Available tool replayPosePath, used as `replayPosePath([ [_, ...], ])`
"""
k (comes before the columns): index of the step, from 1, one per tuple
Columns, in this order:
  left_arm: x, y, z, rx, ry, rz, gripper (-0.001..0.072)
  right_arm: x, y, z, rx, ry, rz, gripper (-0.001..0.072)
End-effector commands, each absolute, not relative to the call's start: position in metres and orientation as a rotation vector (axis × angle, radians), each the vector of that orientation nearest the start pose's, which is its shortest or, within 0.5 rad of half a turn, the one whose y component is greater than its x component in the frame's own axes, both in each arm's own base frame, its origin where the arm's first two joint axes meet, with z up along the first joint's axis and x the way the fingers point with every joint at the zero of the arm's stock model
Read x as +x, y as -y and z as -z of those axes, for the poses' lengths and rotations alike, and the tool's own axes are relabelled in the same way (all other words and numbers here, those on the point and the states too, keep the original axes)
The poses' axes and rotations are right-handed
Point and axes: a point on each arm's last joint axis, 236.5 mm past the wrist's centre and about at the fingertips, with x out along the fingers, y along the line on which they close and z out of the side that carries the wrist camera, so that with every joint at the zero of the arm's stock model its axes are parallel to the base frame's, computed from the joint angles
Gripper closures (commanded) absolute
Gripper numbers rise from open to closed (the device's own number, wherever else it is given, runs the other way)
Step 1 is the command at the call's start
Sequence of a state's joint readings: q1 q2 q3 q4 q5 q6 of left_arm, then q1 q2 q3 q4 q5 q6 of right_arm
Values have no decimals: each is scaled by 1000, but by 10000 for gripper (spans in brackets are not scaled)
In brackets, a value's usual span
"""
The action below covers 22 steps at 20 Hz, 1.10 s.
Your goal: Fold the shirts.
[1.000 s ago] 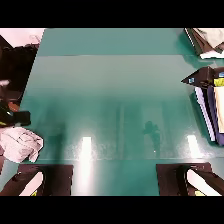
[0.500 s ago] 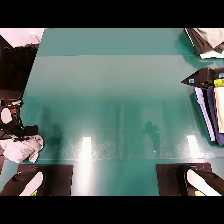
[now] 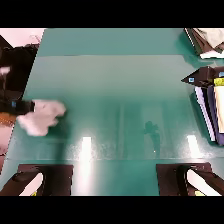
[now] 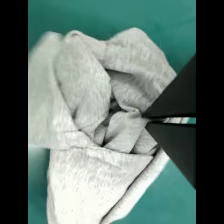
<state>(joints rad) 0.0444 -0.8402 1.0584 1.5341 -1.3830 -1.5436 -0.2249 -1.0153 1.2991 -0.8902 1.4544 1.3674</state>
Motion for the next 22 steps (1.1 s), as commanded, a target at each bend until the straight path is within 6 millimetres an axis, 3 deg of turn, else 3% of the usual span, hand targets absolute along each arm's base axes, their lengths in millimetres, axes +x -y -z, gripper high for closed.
replayPosePath([
  [1,299,104,-217,-21,-865,441,686,341,-74,-183,404,-980,-445,692],
  [3,296,143,-272,-2,-705,561,686,343,-74,-184,408,-971,-446,692],
  [5,295,175,-315,35,-571,653,686,345,-73,-185,410,-961,-442,692],
  [7,299,209,-331,75,-532,743,687,347,-73,-187,410,-949,-437,692],
  [8,305,225,-328,111,-534,785,686,347,-73,-187,410,-949,-437,692],
  [10,324,256,-297,159,-603,846,685,347,-73,-187,411,-949,-437,692],
  [13,337,295,-201,206,-881,944,685,347,-73,-186,411,-952,-437,692],
  [16,348,304,-112,246,-1131,962,682,347,-73,-186,411,-951,-437,692],
  [17,357,299,-94,247,-1172,934,608,347,-73,-186,411,-951,-437,692],
  [18,363,294,-85,224,-1199,908,366,347,-73,-186,410,-951,-437,692],
  [19,370,285,-83,183,-1222,868,195,347,-73,-186,410,-951,-437,692],
  [22,373,244,-78,109,-1326,789,190,347,-73,-186,410,-951,-437,692],
])
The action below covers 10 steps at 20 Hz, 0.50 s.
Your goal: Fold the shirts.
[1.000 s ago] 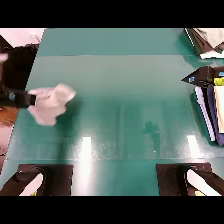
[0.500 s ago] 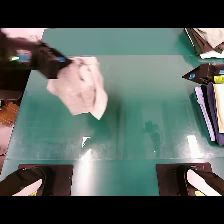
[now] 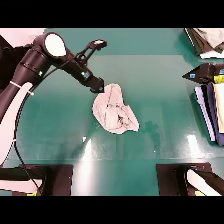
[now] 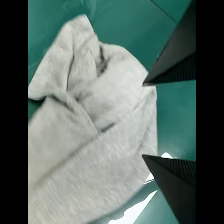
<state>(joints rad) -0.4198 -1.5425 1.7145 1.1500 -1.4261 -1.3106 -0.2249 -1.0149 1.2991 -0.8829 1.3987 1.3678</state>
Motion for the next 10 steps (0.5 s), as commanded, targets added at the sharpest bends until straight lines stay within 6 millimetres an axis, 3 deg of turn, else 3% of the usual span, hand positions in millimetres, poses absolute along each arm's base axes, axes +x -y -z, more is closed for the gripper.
replayPosePath([
  [1,368,233,-72,78,-1375,768,190,347,-73,-186,410,-951,-437,692],
  [3,351,232,-50,9,-1438,775,190,347,-73,-186,410,-951,-437,692],
  [7,308,260,16,-227,-1488,772,190,347,-73,-186,410,-951,-436,692],
  [10,298,278,46,-327,-1468,742,190,348,-72,-186,411,-949,-436,692],
])
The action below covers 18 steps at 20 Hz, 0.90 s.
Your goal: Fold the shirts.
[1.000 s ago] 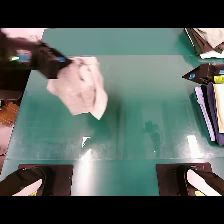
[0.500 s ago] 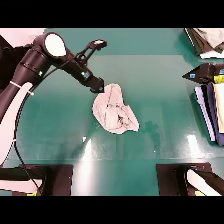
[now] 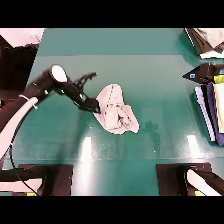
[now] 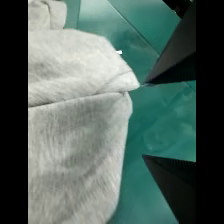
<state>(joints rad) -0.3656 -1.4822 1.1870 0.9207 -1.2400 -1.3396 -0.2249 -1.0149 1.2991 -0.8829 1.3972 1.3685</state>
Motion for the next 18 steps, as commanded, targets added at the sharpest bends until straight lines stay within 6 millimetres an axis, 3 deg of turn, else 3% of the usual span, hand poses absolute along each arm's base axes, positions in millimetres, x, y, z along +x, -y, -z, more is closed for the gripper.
replayPosePath([
  [1,300,282,49,-314,-1440,741,190,348,-72,-187,411,-948,-435,692],
  [5,310,298,49,-291,-1358,736,198,348,-72,-186,411,-949,-436,692],
  [6,310,299,49,-294,-1361,737,367,348,-72,-186,411,-949,-436,692],
  [7,308,298,49,-288,-1368,741,653,348,-72,-186,411,-949,-436,692],
  [9,302,295,47,-271,-1397,762,686,347,-73,-186,411,-953,-438,692],
  [11,298,282,29,-197,-1428,802,686,341,-75,-184,409,-978,-450,692],
  [14,314,239,-28,4,-1338,784,685,324,-87,-172,399,-1056,-497,691],
  [16,322,216,-71,79,-1251,754,685,313,-107,-146,402,-1131,-540,676],
  [17,324,209,-88,92,-1208,740,685,310,-119,-129,406,-1159,-556,521],
  [18,325,206,-102,102,-1166,735,685,308,-133,-110,410,-1179,-567,311],
])
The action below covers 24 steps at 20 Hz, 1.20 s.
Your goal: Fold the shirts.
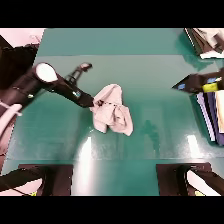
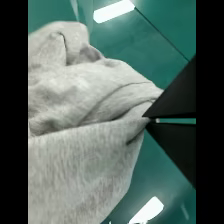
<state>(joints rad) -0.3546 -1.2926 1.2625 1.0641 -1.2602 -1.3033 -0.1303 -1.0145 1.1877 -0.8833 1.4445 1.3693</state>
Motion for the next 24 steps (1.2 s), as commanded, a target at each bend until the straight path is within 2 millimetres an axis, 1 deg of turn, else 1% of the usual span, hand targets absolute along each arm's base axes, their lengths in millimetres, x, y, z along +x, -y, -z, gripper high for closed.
replayPosePath([
  [1,324,204,-109,109,-1143,730,685,307,-147,-87,413,-1190,-567,239],
  [2,323,204,-112,109,-1137,732,685,307,-162,-63,413,-1206,-569,239],
  [4,321,203,-111,109,-1147,733,685,296,-193,-17,403,-1286,-591,239],
  [6,320,203,-110,108,-1151,732,685,285,-231,23,398,-1353,-649,239],
  [8,319,203,-110,109,-1154,733,685,281,-257,51,378,-1399,-673,239],
  [10,315,202,-108,114,-1175,739,685,275,-274,70,344,-1449,-694,239],
  [11,313,201,-108,115,-1181,740,685,275,-281,76,333,-1466,-703,239],
  [14,311,201,-107,118,-1190,743,685,272,-297,85,305,-1502,-733,242],
  [15,310,200,-107,120,-1194,744,685,270,-301,86,296,-1513,-745,268],
  [16,310,200,-107,122,-1194,744,685,269,-302,87,278,-1515,-752,274],
  [17,310,200,-106,123,-1197,745,685,271,-303,86,257,-1506,-756,353],
  [18,309,200,-106,124,-1201,746,685,273,-301,85,237,-1499,-759,549],
  [19,308,199,-106,124,-1205,747,685,274,-300,84,222,-1498,-764,673],
  [20,306,199,-105,127,-1211,748,685,277,-298,81,205,-1494,-767,692],
  [21,306,198,-105,132,-1215,745,685,280,-296,76,201,-1490,-772,693],
  [22,306,195,-105,144,-1216,737,685,287,-291,68,182,-1469,-774,693],
  [23,310,188,-109,173,-1207,715,685,297,-286,53,161,-1430,-776,694],
  [24,314,181,-117,205,-1194,688,685,310,-278,33,143,-1375,-772,694],
])
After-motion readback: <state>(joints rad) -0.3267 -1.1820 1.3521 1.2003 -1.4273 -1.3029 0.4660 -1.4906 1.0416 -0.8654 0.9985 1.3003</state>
